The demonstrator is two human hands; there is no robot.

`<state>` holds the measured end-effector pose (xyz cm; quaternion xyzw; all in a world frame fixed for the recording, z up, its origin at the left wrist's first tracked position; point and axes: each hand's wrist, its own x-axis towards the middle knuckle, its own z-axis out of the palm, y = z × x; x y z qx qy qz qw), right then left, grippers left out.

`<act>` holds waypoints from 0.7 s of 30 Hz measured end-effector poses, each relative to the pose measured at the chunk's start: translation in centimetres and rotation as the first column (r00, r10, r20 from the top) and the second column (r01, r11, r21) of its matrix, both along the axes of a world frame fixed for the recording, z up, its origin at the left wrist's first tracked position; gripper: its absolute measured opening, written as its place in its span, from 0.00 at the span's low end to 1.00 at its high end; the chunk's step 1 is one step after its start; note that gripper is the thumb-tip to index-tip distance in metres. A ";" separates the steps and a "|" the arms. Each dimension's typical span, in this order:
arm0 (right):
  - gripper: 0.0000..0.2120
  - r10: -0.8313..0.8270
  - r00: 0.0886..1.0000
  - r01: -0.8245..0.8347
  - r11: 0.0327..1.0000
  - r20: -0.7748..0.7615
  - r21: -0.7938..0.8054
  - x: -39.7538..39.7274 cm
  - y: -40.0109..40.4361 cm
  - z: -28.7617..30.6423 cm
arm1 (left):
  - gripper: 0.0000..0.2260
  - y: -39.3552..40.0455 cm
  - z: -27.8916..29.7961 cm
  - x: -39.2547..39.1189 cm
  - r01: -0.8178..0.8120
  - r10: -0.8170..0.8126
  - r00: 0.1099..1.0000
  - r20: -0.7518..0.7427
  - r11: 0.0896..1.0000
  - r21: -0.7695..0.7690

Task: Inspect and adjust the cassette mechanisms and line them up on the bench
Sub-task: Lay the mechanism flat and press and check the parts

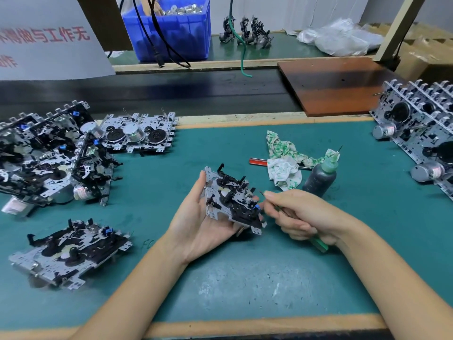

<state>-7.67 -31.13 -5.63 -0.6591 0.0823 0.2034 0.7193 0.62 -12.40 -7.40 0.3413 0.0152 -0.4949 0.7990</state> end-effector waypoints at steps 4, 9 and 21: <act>0.19 -0.023 1.000 0.023 0.999 -0.005 -0.027 -0.1 0.0 0.0 | 0.33 0.0 0.0 0.0 0.005 -0.005 1.000 -0.019 1.000 -0.021; 0.21 -0.004 1.000 0.004 1.000 -0.007 -0.030 -0.1 0.1 0.2 | 0.33 0.0 -0.2 0.0 0.010 -0.011 0.999 -0.035 1.000 -0.030; 0.35 0.078 0.997 -0.077 0.957 -0.008 -0.279 -0.5 2.1 0.6 | 0.37 -0.4 -1.4 0.1 0.076 -0.077 0.997 0.006 0.993 0.094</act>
